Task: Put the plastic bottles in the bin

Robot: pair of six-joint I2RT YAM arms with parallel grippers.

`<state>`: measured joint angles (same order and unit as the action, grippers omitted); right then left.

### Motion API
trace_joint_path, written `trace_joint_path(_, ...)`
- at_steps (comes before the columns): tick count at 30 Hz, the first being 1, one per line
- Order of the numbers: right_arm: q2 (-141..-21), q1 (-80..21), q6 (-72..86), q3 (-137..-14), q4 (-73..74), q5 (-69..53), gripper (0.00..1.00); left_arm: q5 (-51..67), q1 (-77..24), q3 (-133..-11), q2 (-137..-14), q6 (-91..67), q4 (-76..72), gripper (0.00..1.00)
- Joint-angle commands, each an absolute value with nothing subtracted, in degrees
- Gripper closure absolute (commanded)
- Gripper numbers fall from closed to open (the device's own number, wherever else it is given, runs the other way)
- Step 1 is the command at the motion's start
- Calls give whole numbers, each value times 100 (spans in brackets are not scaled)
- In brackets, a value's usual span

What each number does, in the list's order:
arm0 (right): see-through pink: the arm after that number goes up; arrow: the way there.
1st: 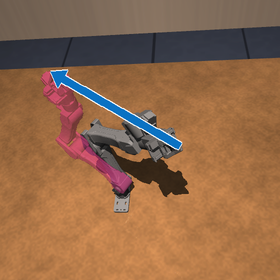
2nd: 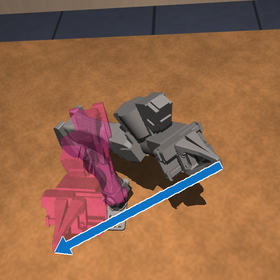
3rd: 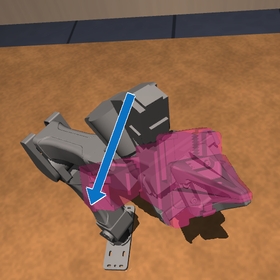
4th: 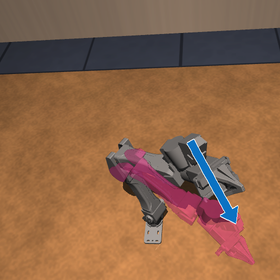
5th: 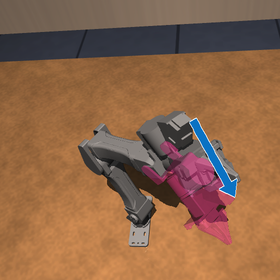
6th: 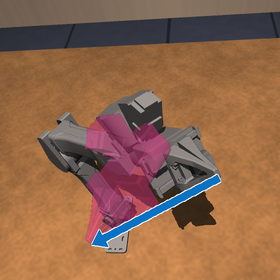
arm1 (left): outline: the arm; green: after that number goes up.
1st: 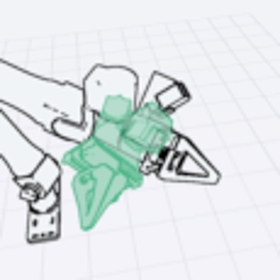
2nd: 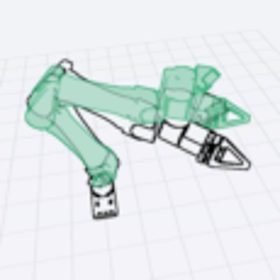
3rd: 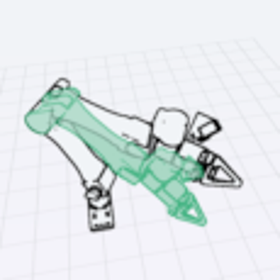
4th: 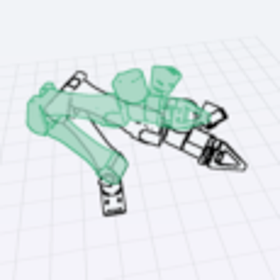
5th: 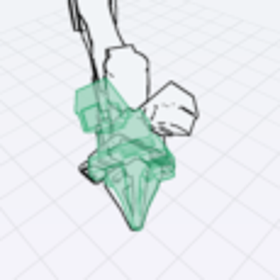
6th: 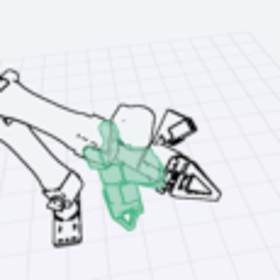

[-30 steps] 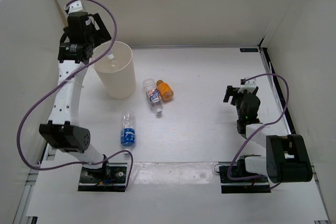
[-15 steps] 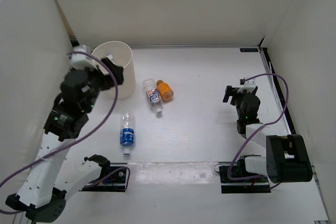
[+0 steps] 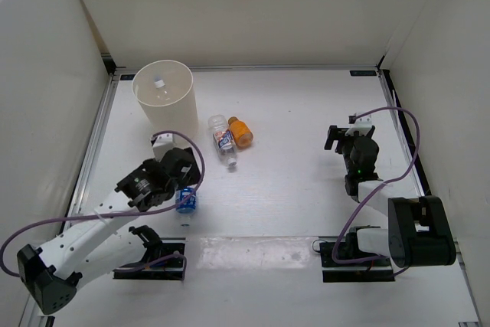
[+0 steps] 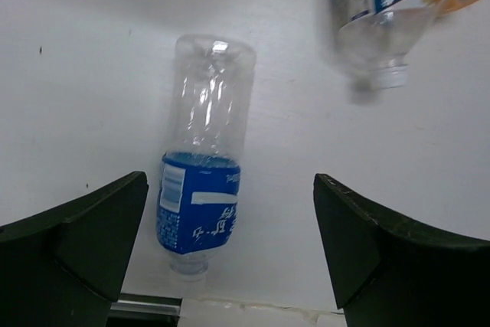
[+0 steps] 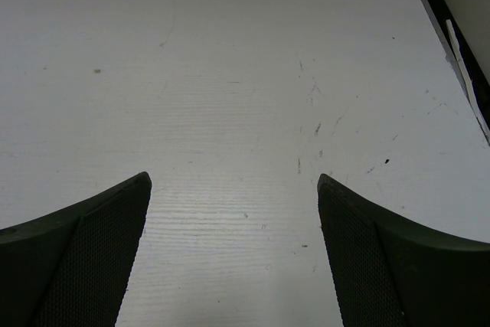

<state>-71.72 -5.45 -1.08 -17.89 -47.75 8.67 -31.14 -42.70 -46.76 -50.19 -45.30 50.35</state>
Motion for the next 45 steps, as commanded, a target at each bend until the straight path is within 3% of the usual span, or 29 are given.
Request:
trace_joint_path(1,-7084,-597,-202,-1881,-5045,905,10,-3111,-4324,-4247,-4615,-5623,5105,0)
trace_joint_path(7,-7093,-606,-193,-1881,-5045,914,10,-3007,-4298,-4131,-4956,-5827,5449,0)
trace_joint_path(27,-7075,-606,-211,-1846,-5089,923,10,-1565,-3410,-3349,-6387,-5177,4184,0)
trace_joint_path(32,-7066,-606,-211,-1846,-5080,940,10,-1547,-3392,-3577,-6706,-4957,4192,10)
trace_joint_path(36,-7066,-563,-220,-1837,-5098,923,10,-1503,-3393,-3595,-6689,-4913,4183,38)
trace_joint_path(38,-7058,-624,-220,-1837,-5089,923,10,-1546,-3384,-3700,-6636,-4861,4218,47)
trace_joint_path(45,-7058,-633,-220,-1819,-5098,940,10,-1766,-3664,-4762,-6592,-3552,4201,49)
